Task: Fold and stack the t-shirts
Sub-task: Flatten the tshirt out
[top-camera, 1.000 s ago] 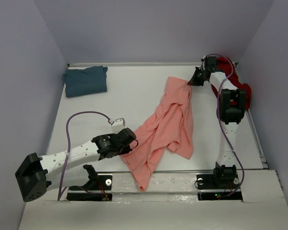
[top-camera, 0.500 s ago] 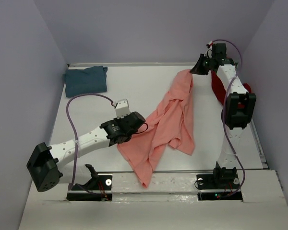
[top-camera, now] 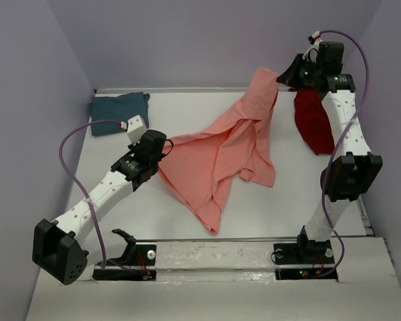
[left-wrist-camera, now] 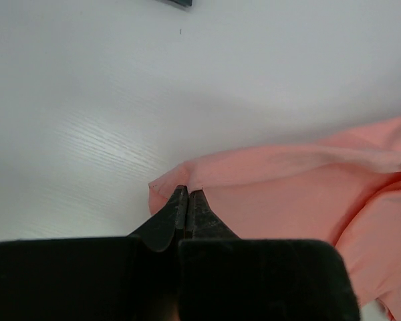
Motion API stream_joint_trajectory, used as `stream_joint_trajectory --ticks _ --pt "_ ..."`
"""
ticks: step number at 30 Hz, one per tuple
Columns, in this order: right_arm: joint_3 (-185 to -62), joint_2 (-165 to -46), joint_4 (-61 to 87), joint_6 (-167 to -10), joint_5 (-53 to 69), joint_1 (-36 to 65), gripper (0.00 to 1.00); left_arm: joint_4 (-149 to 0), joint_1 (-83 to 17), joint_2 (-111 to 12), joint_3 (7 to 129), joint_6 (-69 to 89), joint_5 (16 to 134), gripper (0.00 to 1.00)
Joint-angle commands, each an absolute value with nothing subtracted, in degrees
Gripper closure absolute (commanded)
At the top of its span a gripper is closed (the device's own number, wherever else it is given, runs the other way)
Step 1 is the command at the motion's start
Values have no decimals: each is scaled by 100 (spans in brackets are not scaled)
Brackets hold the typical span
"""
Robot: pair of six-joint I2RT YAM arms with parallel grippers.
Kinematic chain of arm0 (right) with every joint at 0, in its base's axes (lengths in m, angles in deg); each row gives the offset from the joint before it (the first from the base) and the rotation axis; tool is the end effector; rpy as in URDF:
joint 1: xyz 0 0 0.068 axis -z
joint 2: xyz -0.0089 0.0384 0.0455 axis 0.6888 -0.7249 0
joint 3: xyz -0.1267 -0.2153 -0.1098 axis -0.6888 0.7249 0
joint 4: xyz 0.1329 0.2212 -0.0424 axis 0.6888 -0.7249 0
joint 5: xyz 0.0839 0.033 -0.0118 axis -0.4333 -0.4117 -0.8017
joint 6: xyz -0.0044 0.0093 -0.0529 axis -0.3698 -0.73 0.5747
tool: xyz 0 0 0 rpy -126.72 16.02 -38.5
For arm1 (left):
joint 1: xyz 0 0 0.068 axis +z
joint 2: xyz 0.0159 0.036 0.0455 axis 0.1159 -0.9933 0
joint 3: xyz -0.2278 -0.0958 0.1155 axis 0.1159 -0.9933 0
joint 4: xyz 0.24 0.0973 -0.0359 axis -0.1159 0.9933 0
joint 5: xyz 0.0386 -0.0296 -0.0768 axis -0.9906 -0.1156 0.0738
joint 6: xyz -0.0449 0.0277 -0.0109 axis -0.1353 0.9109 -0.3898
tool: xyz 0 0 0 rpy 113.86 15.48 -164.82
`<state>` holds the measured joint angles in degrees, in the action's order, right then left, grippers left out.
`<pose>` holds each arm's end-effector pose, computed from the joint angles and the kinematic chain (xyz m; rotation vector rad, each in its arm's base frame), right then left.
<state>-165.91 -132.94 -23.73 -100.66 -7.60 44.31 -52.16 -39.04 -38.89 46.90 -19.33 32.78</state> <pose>0.4297 0.0085 0.4147 0.0929 2.0607 0.6157 0.2182 -0.1146 0.2937 -0.4789 1.9987 -0.1406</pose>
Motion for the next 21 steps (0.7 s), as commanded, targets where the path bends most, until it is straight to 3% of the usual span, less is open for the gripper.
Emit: stream_joint_trajectory --ticks 1,9,21 --pt "-16097 -12706 -2242 -9987 -762 4477 100 -5630 -3550 -3865 5074 -1538 3271 100" --pt "-14628 -10957 -1302 -10066 -1334 4477 100 -6237 -3487 -3760 5223 -1442 3325 100" --pt "-14293 -8980 -1293 -10304 -1755 4477 100 -6351 -3478 -3154 5821 -1327 3245 100"
